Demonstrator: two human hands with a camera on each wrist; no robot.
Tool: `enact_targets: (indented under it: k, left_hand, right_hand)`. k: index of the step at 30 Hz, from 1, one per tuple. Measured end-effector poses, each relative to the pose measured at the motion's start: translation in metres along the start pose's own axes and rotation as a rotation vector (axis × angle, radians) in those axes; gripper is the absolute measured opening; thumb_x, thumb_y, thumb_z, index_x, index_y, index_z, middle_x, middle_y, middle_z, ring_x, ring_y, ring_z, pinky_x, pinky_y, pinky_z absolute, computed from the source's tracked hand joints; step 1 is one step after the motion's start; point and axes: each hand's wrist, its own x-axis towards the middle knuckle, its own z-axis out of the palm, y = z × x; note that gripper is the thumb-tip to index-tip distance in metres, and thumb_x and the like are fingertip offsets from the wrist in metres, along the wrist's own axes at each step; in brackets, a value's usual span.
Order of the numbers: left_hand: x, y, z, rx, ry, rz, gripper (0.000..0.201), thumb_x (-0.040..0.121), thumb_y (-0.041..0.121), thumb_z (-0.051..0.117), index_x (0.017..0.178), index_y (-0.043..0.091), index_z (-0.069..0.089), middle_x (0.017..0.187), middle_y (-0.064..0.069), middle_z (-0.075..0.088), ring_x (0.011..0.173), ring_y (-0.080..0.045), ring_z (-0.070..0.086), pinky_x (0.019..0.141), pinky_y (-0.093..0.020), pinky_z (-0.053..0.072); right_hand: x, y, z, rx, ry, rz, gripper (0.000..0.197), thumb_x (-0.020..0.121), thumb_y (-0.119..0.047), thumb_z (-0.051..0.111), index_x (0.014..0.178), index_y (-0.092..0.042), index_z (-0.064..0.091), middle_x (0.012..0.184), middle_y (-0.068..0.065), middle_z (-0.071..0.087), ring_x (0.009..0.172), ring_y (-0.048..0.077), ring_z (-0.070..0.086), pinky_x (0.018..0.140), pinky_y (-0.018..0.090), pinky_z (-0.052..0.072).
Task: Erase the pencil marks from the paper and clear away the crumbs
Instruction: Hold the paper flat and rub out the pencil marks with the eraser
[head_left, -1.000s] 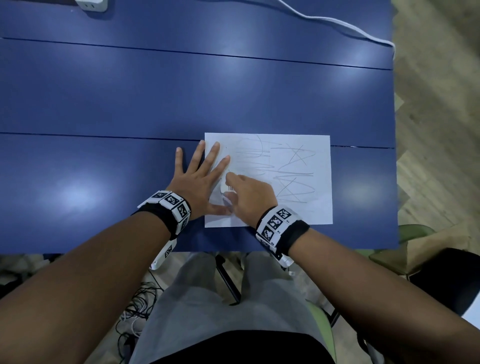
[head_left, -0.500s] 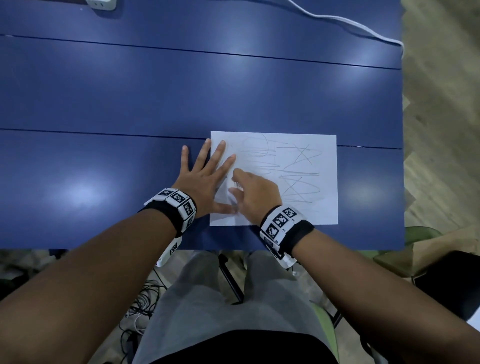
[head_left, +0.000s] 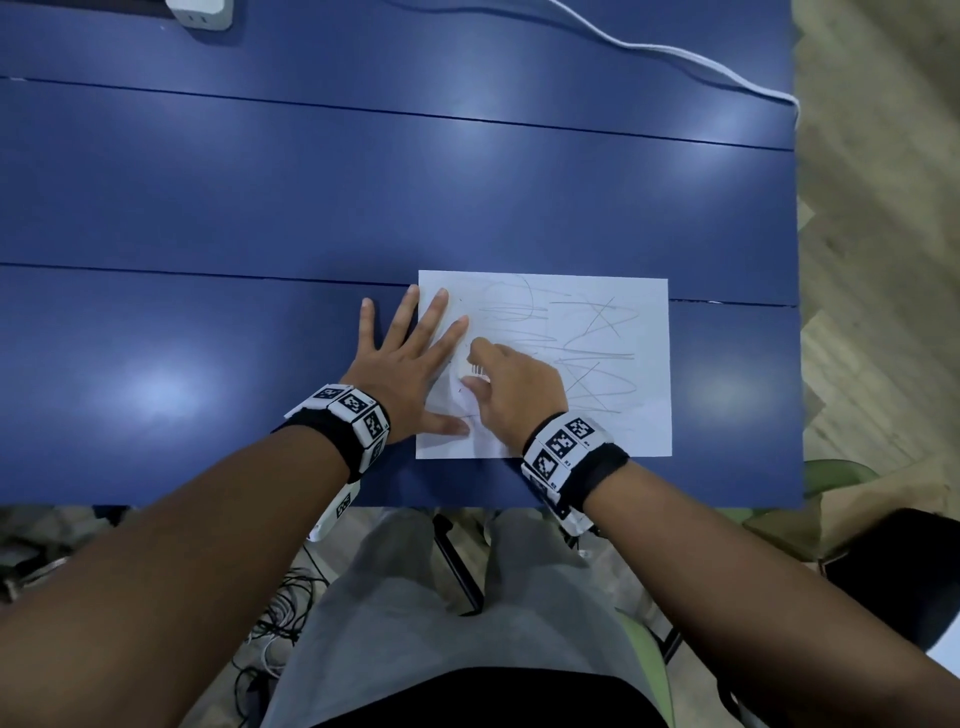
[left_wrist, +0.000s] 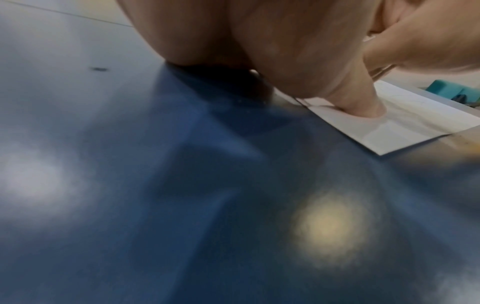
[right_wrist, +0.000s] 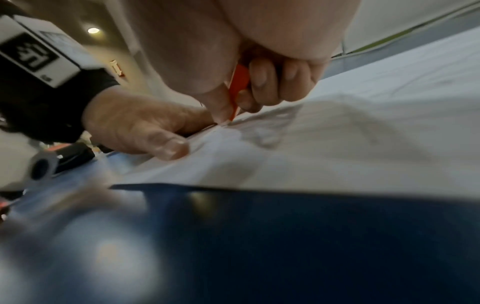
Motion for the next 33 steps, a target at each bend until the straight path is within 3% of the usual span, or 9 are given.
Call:
enact_targets:
  k: [5,10,14,19,23,27,31,33]
  left_hand:
    - [0.000,-0.002,0.002,-0.003,0.010,-0.002,0.126,0.065,0.103,0.020,0.157,0.027,-0.022,0.160,-0.005,-0.038,0.148,-0.035,-0.033,0.111,-0.075,-0.012]
    - [0.000,-0.001,0.001,-0.016,0.011,0.005,0.126,0.065,0.102,0.022,0.156,0.028,-0.023,0.160,-0.003,-0.038,0.148,-0.033,-0.034,0.111,-0.074,-0.014]
    - [0.000,-0.002,0.002,-0.003,0.007,-0.002,0.125,0.064,0.101,0.017,0.157,0.028,-0.021,0.161,-0.005,-0.037,0.148,-0.035,-0.032,0.112,-0.075,-0.011]
    - [0.000,-0.001,-0.001,-0.001,-0.007,-0.001,0.126,0.065,0.102,0.021,0.154,0.028,-0.028,0.158,-0.004,-0.042,0.147,-0.034,-0.036,0.111,-0.075,-0.012]
    - [-0.001,0.000,-0.002,0.004,-0.015,-0.003,0.125,0.065,0.101,0.020,0.154,0.028,-0.028,0.159,-0.004,-0.041,0.147,-0.035,-0.035,0.111,-0.075,-0.013]
    - [-0.001,0.001,-0.002,-0.003,-0.017,-0.005,0.126,0.064,0.101,0.021,0.155,0.029,-0.027,0.159,-0.003,-0.040,0.147,-0.034,-0.035,0.112,-0.075,-0.013]
    - [-0.001,-0.001,-0.002,-0.004,-0.025,-0.004,0.126,0.063,0.103,0.015,0.154,0.028,-0.028,0.158,-0.004,-0.042,0.147,-0.034,-0.036,0.111,-0.075,-0.012]
    - [-0.001,0.000,-0.002,-0.004,-0.025,-0.003,0.125,0.064,0.102,0.018,0.154,0.029,-0.028,0.158,-0.003,-0.042,0.146,-0.033,-0.036,0.111,-0.075,-0.013]
  right_hand:
    - [-0.010,-0.011,0.004,0.043,-0.087,-0.076,0.018,0.095,-0.028,0.049,0.109,-0.017,0.048,0.097,0.001,0.063,0.078,0.026,0.060,0.064,0.033,0.045]
    - [0.000,-0.002,0.001,0.041,0.021,0.031,0.016,0.095,-0.029,0.051,0.107,-0.019,0.048,0.099,-0.002,0.066,0.080,0.024,0.061,0.065,0.034,0.048]
    - [-0.012,-0.011,0.006,0.034,-0.081,-0.081,0.017,0.095,-0.027,0.050,0.108,-0.016,0.049,0.094,0.001,0.063,0.076,0.027,0.060,0.061,0.032,0.041]
    - [-0.001,0.000,0.002,0.037,0.005,0.023,0.018,0.095,-0.029,0.052,0.109,-0.018,0.049,0.099,-0.002,0.065,0.079,0.024,0.061,0.064,0.034,0.047]
    - [-0.004,-0.002,0.002,-0.009,-0.065,-0.069,0.020,0.095,-0.029,0.052,0.111,-0.017,0.050,0.101,0.000,0.065,0.081,0.027,0.062,0.064,0.034,0.046]
    - [0.002,0.004,-0.003,0.001,0.015,0.008,0.019,0.096,-0.030,0.051,0.112,-0.019,0.049,0.103,-0.004,0.066,0.085,0.024,0.062,0.067,0.034,0.048]
    - [-0.011,-0.007,0.005,0.027,-0.091,-0.072,0.019,0.096,-0.029,0.049,0.111,-0.018,0.048,0.101,-0.001,0.064,0.082,0.026,0.061,0.068,0.036,0.049]
    - [-0.008,-0.001,0.003,0.011,-0.043,-0.033,0.018,0.096,-0.031,0.049,0.111,-0.020,0.048,0.103,-0.003,0.065,0.083,0.024,0.063,0.068,0.035,0.050]
